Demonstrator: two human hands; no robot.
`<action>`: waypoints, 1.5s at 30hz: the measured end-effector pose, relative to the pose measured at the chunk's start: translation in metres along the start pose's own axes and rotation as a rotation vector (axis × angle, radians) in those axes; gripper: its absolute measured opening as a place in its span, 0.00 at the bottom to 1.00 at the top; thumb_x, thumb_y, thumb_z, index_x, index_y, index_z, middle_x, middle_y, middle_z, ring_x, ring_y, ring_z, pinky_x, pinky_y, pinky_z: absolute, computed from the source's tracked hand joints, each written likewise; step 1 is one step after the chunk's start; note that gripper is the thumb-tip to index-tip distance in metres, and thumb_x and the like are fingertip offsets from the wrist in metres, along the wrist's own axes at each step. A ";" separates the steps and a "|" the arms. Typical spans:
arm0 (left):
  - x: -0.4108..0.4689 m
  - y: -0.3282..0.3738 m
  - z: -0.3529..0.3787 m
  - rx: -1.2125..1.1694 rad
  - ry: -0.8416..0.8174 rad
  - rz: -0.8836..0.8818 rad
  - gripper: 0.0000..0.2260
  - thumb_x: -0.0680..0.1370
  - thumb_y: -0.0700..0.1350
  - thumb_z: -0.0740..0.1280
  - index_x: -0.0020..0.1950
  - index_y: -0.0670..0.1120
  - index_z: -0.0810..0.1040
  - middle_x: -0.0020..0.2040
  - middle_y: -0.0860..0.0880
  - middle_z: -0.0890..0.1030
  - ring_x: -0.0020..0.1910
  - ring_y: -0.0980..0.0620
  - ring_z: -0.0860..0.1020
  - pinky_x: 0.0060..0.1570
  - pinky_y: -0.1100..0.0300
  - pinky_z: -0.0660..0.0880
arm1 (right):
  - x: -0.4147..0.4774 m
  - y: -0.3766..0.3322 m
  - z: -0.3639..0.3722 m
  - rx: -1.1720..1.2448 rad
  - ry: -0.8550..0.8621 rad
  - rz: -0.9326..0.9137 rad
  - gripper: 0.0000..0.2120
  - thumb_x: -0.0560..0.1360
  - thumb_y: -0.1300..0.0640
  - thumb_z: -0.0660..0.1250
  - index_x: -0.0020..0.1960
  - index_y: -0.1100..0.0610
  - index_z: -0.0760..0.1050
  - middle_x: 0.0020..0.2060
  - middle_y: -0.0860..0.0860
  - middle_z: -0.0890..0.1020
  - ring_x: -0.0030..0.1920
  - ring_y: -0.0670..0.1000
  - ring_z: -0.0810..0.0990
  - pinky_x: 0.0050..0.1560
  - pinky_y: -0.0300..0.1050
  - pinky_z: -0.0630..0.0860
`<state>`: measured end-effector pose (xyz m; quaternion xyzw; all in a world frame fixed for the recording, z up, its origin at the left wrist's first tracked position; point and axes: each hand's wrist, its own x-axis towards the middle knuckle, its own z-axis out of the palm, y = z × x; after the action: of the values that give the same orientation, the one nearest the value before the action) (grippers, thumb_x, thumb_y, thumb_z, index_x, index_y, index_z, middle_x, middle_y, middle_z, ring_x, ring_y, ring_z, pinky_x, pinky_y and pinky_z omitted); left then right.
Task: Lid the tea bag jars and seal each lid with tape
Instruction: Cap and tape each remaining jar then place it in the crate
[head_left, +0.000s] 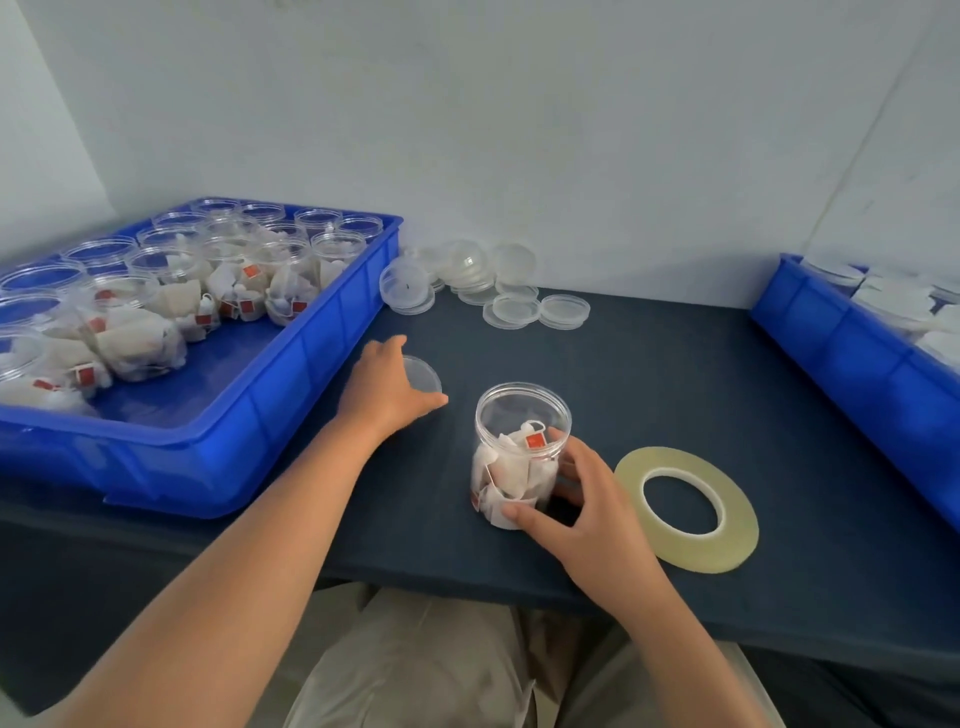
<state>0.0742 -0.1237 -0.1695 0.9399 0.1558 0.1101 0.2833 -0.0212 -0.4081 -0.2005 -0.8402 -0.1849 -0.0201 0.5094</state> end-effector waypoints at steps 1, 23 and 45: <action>-0.003 0.001 0.001 -0.001 0.045 0.028 0.47 0.70 0.55 0.83 0.83 0.48 0.64 0.77 0.44 0.69 0.72 0.43 0.74 0.68 0.47 0.74 | 0.000 0.000 0.000 0.002 -0.003 -0.001 0.36 0.70 0.35 0.80 0.73 0.33 0.67 0.69 0.32 0.76 0.68 0.36 0.77 0.67 0.40 0.78; -0.077 0.007 -0.018 -0.399 -0.131 0.276 0.30 0.79 0.72 0.51 0.78 0.64 0.70 0.70 0.65 0.75 0.71 0.64 0.72 0.70 0.55 0.73 | 0.001 -0.005 0.000 0.011 -0.034 0.018 0.36 0.68 0.30 0.77 0.71 0.31 0.65 0.67 0.28 0.76 0.68 0.33 0.76 0.64 0.31 0.75; -0.117 0.118 -0.025 0.386 -0.153 0.597 0.21 0.80 0.70 0.59 0.66 0.60 0.71 0.60 0.54 0.73 0.55 0.50 0.73 0.48 0.55 0.72 | 0.004 -0.014 0.008 -0.010 0.029 -0.009 0.37 0.65 0.31 0.79 0.67 0.32 0.63 0.59 0.32 0.78 0.61 0.38 0.79 0.54 0.34 0.80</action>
<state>-0.0141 -0.2460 -0.0960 0.9856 -0.1294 0.0862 0.0670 -0.0235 -0.3943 -0.1916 -0.8415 -0.1811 -0.0356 0.5078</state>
